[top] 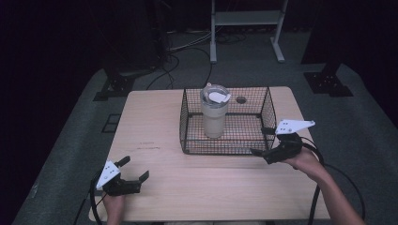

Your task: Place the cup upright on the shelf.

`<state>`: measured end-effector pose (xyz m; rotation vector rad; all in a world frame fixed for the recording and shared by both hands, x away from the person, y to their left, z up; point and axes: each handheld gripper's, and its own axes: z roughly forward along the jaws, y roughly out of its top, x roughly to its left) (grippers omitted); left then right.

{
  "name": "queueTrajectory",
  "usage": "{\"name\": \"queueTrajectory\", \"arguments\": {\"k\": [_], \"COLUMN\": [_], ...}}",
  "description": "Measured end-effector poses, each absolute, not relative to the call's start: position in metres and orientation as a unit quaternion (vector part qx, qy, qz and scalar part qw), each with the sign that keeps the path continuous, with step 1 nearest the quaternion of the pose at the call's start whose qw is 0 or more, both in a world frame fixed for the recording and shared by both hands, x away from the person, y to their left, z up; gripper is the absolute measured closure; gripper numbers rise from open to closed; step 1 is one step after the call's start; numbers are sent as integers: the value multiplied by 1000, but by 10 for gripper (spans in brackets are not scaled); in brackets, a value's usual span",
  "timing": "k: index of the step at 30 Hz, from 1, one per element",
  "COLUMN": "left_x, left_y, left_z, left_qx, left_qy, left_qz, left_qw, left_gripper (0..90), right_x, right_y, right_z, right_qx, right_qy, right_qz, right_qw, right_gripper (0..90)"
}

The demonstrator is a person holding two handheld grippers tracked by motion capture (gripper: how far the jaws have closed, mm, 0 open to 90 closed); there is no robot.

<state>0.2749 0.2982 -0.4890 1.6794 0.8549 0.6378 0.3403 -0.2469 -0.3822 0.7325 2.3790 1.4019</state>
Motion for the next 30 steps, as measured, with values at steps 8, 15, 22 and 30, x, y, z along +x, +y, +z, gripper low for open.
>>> {"name": "queueTrajectory", "arguments": {"k": [8,15,22,30], "left_x": [275,275,275,275], "left_y": [298,298,298,298], "left_z": [-489,-489,-489,-489], "left_qx": [708,709,709,709], "left_qy": [361,359,360,360], "left_qz": [269,271,270,270], "left_qw": [545,544,543,543], "left_gripper": [0,0,0,0], "right_x": [334,326,320,313], "right_y": [-252,-257,-262,-264], "right_z": [-391,-398,-405,-414], "right_qx": [256,258,263,260], "right_qy": [827,825,826,828], "right_qz": [482,484,480,479], "right_qw": [137,139,134,132], "right_gripper": [84,84,84,84]}}
